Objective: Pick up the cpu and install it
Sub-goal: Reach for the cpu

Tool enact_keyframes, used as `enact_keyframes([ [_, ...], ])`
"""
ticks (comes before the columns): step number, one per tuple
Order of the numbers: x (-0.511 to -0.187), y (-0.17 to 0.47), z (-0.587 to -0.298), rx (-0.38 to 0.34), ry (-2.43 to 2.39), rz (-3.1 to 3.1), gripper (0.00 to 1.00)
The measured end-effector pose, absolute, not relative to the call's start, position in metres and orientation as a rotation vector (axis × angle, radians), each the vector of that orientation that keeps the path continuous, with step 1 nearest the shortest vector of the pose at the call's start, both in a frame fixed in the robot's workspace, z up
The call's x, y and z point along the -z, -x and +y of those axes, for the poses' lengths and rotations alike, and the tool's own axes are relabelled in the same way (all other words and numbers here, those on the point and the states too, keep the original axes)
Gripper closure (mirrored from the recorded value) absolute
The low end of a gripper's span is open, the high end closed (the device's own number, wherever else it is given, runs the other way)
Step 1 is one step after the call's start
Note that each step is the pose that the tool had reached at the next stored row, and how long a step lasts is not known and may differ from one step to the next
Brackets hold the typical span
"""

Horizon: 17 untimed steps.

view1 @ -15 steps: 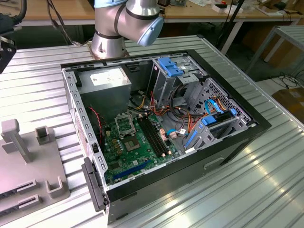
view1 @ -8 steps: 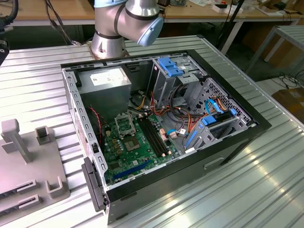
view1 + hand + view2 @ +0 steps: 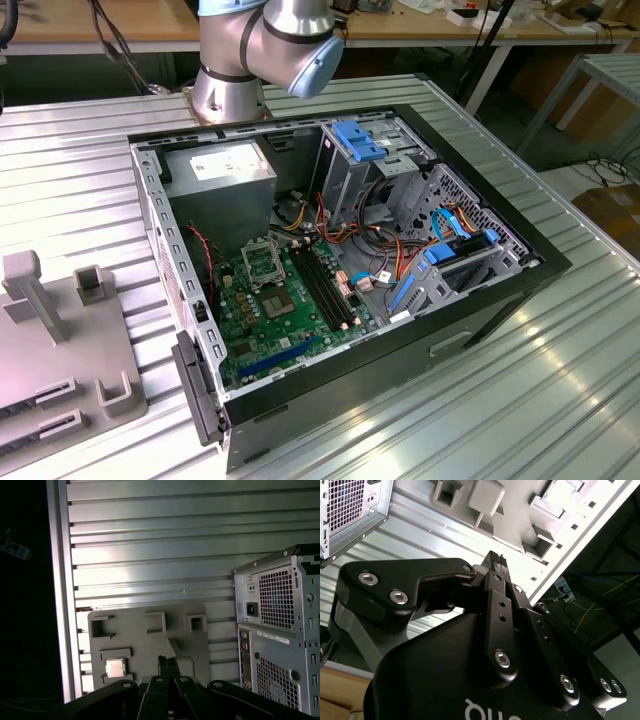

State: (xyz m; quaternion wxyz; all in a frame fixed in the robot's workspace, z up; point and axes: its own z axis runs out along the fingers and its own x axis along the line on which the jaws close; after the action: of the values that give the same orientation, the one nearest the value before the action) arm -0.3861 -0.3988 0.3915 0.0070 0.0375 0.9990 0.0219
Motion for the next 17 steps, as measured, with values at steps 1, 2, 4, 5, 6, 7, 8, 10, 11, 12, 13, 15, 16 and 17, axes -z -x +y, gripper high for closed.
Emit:
enact_keyframes([
  [1,-0.392,0.387,-0.399,-0.068,-0.117,3.125,0.89],
  [2,-0.392,0.389,-0.399,-0.068,-0.117,3.125,0.89],
  [4,-0.391,0.391,-0.399,-0.068,-0.117,3.125,0.89],
  [5,-0.391,0.392,-0.399,-0.068,-0.117,3.125,0.89],
  [6,-0.391,0.394,-0.399,-0.068,-0.117,3.125,0.89],
  [7,-0.391,0.395,-0.399,-0.068,-0.117,3.126,0.89],
  [8,-0.391,0.396,-0.399,-0.068,-0.117,3.126,0.89],
  [10,-0.391,0.400,-0.399,-0.068,-0.118,3.126,0.89],
  [11,-0.391,0.401,-0.399,-0.068,-0.117,3.126,0.89],
  [12,-0.391,0.402,-0.399,-0.068,-0.117,3.126,0.89],
  [13,-0.391,0.403,-0.399,-0.068,-0.117,3.126,0.89],
  [15,-0.391,0.406,-0.399,-0.068,-0.118,3.126,0.89],
  [16,-0.391,0.407,-0.399,-0.068,-0.118,3.127,0.89],
  [17,-0.391,0.409,-0.399,-0.068,-0.117,3.127,0.89],
])
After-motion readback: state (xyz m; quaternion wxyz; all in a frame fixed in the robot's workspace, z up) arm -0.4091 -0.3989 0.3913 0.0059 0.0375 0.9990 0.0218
